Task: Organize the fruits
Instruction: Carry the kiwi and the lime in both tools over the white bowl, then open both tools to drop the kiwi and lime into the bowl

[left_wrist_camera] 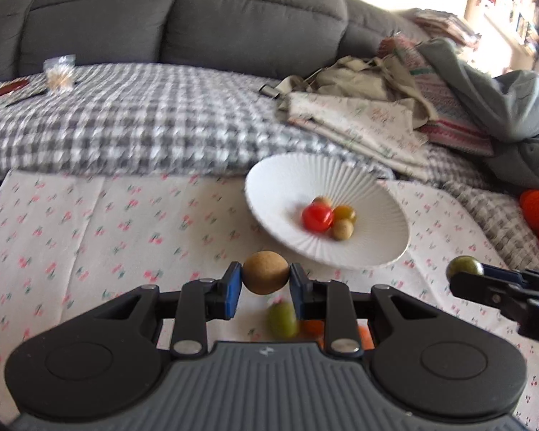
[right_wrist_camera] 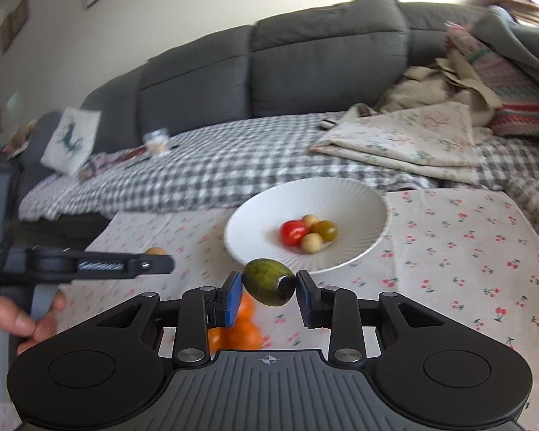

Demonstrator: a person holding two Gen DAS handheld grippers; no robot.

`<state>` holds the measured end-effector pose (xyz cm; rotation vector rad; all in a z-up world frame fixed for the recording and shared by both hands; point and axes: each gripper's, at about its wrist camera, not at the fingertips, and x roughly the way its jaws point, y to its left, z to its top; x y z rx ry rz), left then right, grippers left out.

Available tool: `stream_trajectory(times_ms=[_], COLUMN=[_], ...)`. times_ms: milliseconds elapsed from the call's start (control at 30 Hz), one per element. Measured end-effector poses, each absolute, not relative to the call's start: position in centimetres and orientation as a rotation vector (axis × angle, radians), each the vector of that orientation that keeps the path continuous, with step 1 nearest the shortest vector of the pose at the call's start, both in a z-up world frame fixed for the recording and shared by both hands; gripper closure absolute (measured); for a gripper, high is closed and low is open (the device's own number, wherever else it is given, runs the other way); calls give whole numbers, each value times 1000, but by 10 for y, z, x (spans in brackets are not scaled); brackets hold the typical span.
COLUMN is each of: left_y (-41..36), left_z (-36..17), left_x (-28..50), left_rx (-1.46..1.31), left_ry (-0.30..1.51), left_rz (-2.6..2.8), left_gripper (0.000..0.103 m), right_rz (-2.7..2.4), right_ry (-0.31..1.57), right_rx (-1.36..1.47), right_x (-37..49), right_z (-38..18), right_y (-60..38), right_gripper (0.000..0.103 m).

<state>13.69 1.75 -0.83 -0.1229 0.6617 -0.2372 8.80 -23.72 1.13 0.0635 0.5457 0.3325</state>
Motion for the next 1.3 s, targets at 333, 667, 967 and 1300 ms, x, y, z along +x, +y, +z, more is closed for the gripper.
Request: stream_trajectory(times_ms=[333, 667, 967, 1300], left_y=[-19, -51, -62, -49], left_z=[-14, -34, -47, -29], left_x=[174, 202, 208, 199], left_rx=[-70, 9, 60, 33], left_ry=[621, 642, 651, 616], left_rz=[-346, -386, -382, -360], left_gripper=[76, 76, 76, 50], right_rz=[271, 263, 254, 236], right_ry=[544, 561, 600, 573], right_rx=[45, 8, 3, 45], right_x=[135, 177, 190, 183], right_z=[3, -10, -26, -10], right_y=[-243, -240, -233, -239], right_gripper=[72, 72, 71, 53])
